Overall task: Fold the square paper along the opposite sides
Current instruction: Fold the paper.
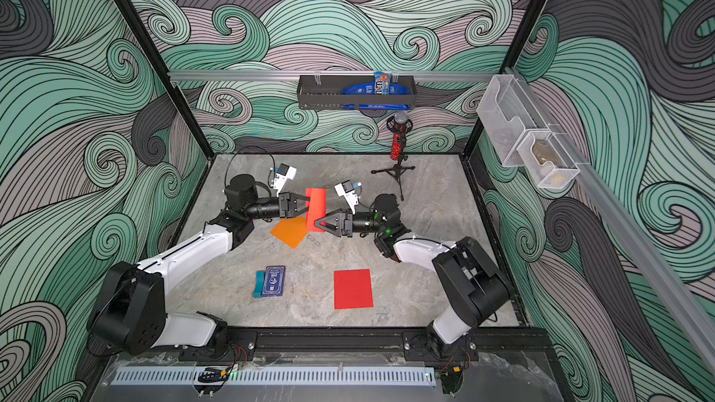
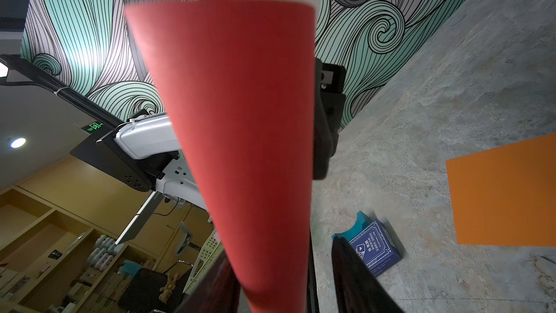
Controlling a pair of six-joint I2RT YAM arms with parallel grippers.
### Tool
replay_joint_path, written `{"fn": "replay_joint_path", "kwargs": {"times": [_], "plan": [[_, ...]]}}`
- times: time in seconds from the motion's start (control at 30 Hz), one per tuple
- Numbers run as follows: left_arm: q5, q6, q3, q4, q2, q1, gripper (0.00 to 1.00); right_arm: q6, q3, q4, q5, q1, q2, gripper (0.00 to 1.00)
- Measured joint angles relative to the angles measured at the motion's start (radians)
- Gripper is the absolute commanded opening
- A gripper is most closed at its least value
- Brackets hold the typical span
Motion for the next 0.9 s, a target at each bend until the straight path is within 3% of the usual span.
{"fn": "replay_joint_path", "kwargs": {"times": [0.9], "plan": [[0.002, -0.001, -0.014, 0.015, -0.018, 0.000, 0.00, 0.005, 0.022, 0.013, -0.011, 0.019, 0.021, 0.30]]}}
